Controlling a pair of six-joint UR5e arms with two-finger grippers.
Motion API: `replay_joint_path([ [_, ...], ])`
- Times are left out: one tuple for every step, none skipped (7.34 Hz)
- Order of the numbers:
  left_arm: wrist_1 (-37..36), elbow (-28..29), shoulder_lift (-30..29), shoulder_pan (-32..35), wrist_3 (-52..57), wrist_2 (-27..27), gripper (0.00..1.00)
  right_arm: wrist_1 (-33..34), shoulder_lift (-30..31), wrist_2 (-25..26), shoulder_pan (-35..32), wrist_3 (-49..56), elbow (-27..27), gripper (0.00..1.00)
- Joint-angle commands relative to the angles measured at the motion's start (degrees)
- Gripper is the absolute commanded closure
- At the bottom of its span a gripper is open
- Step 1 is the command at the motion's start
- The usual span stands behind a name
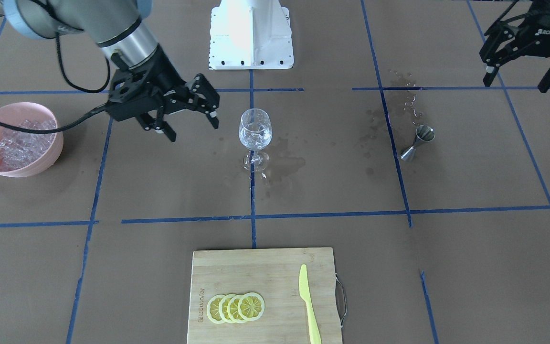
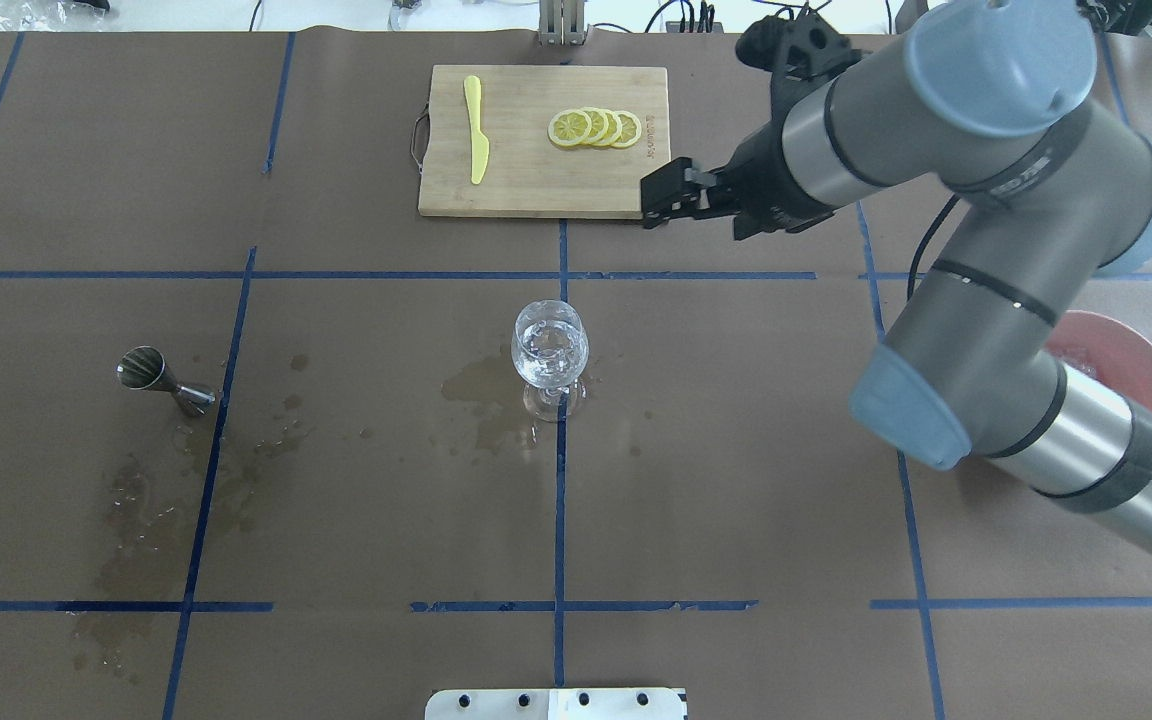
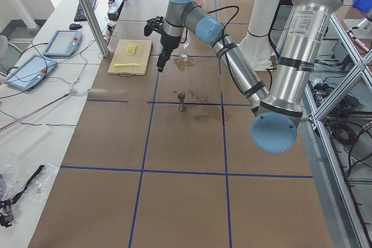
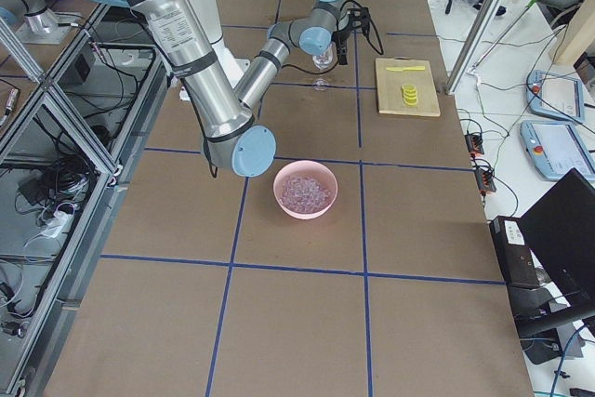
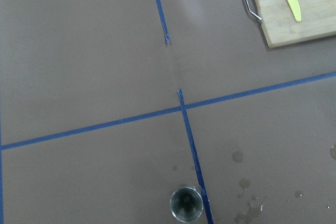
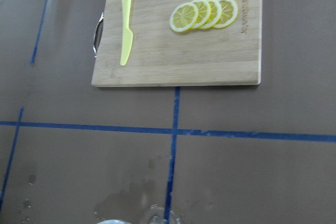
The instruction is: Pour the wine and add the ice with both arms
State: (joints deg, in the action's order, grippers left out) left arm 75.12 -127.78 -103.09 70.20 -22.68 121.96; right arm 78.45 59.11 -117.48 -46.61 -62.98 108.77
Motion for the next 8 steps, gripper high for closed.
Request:
replay_joint_path([
  [2.56,8.39,-0.45,5.11,9.11,3.63,0.0,6.51,3.72,-2.84,-6.81,16.76,-0.75,0.0],
  [2.66,10.86,-0.45,7.13,12.54,3.63,0.0,10.81,4.52,-3.02,-8.92,23.1,-0.75,0.0],
  [2.75,13.93,-0.28,8.89,17.8,3.63,0.0,15.37,5.31,-3.11,-11.03,30.3,-0.75,0.0],
  [2.92,18.14,-0.45,12.82,22.46,3.72,0.0,18.2,6.88,-3.11,-13.57,36.64,-0.75,0.0],
  [3.62,22.27,-0.45,16.08,27.38,3.72,0.0,19.45,9.86,-3.2,-15.95,42.27,-0.84,0.0],
  [4.24,25.97,-0.45,18.72,29.6,5.46,0.0,19.46,13.02,-5.55,-19.1,47.11,-1.36,0.0],
  [4.33,29.14,0.07,20.58,32.67,9.48,0.0,19.46,15.14,-9.31,-22.96,53.25,-3.71,0.0],
  [4.33,31.95,0.34,21.9,36.36,9.61,0.0,19.29,18.81,-9.78,-25.26,57.66,-3.91,0.0],
])
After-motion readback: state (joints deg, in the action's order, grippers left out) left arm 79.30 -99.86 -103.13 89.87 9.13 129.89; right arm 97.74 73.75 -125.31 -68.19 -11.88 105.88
